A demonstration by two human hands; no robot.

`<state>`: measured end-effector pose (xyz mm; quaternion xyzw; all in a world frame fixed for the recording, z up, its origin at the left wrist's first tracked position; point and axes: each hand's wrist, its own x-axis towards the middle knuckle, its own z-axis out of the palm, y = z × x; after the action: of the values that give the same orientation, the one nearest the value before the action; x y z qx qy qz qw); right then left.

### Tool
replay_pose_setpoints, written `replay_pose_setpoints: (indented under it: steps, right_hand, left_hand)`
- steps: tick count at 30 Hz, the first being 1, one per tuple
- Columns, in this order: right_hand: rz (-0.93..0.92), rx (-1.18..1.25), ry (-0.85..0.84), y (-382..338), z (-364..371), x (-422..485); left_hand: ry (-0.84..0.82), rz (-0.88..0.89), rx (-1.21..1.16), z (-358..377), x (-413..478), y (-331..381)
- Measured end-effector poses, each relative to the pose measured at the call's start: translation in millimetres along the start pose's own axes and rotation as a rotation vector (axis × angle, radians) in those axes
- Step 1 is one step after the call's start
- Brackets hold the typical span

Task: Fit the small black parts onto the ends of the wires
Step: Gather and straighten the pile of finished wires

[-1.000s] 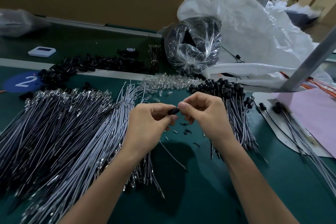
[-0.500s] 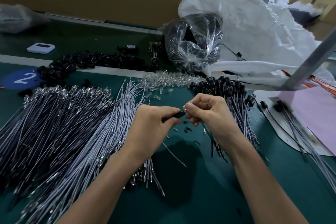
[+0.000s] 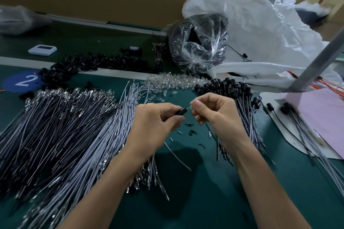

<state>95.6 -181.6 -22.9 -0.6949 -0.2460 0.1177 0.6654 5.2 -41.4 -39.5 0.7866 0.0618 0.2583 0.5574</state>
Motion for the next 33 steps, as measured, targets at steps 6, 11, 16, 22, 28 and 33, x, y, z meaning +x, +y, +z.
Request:
replay_pose_setpoints:
  steps: [6,11,16,22,28,33]
  right_hand:
    - [-0.098,-0.104,-0.027,-5,-10,-3]
    - [-0.165,-0.238,-0.096,-6,-11,-4]
    - [-0.205,-0.286,-0.104,-6,-8,-4]
    - [-0.143,-0.236,-0.12,-2,-10,-3]
    - [-0.099,-0.168,-0.14,3,-11,-1]
    - [-0.064,-0.064,-0.152,5,-11,-2]
  left_hand:
    - [-0.069,-0.092,-0.119,-3,1,2]
    - [-0.085,-0.123,-0.145,-3,1,1]
    - [-0.113,-0.121,-0.145,-4,0,2]
    - [-0.134,-0.09,-0.114,-4,-1,5]
    - [-0.126,-0.048,-0.072,-3,-2,4]
    - [-0.112,-0.028,-0.074,-1,-3,4]
